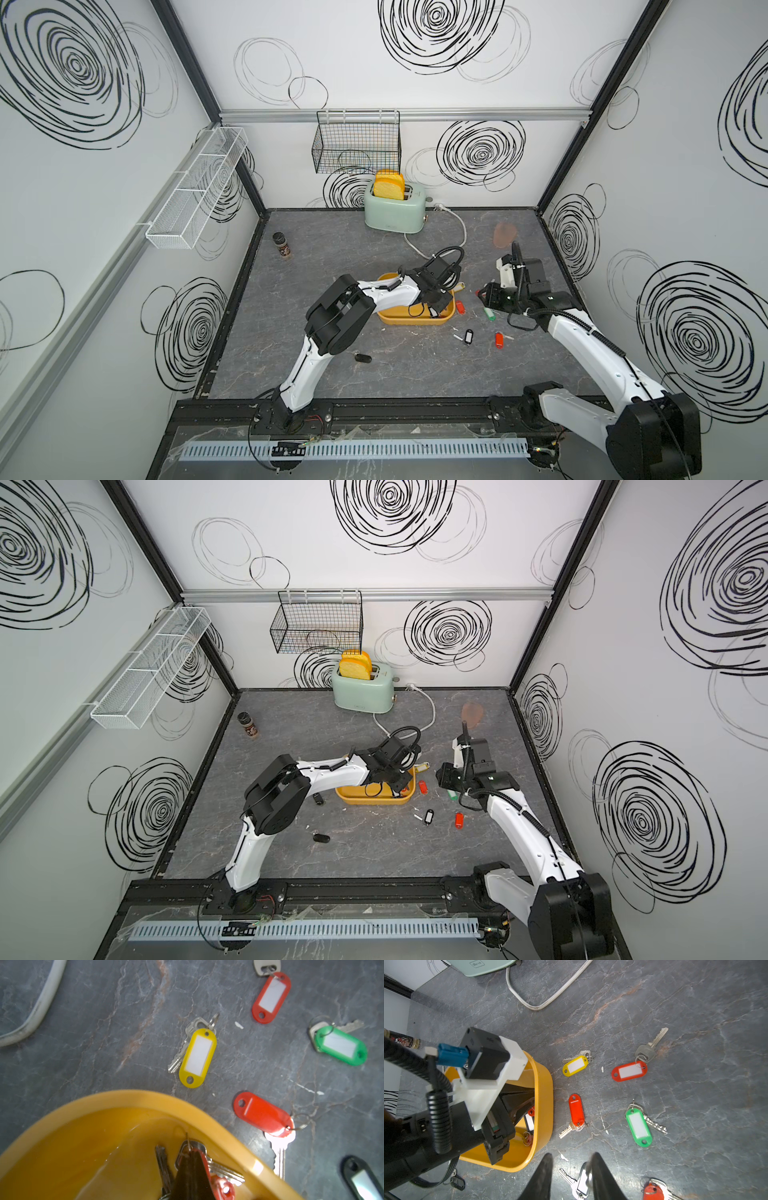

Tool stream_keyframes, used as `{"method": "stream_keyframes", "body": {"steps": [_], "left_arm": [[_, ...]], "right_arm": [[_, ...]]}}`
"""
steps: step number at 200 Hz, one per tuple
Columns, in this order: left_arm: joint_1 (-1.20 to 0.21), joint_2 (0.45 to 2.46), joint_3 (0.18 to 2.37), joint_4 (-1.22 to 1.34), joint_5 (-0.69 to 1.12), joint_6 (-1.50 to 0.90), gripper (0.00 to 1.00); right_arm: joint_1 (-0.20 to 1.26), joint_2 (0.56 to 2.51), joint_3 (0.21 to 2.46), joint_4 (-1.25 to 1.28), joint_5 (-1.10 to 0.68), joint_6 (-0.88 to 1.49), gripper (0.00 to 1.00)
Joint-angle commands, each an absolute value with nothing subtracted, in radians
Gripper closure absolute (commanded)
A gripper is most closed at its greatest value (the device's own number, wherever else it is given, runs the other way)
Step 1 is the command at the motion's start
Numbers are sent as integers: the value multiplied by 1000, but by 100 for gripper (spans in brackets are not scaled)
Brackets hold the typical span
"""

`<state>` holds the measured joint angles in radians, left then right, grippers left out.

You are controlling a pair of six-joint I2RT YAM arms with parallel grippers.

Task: Take the keys out of the storage box
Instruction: Pick up the key from the storage box, then place the key at the center of the board.

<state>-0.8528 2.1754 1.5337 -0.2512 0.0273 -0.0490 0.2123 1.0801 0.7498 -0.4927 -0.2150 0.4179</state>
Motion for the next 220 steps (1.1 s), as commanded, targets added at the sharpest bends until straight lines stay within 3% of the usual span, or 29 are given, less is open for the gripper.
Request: {"method": "stream_keyframes", "body": {"steps": [1,134,220], "left_arm": [[-856,2161,1554,-233,31,-46,100],[-840,1837,1470,-306,-49,-76,100],[-752,1446,1168,-455,-227,-203,100]], "right_arm": [[209,1085,756,-482,-222,413,65],[210,1098,753,-427,-266,423,65],[250,1163,775,-373,-290,430,65]]}}
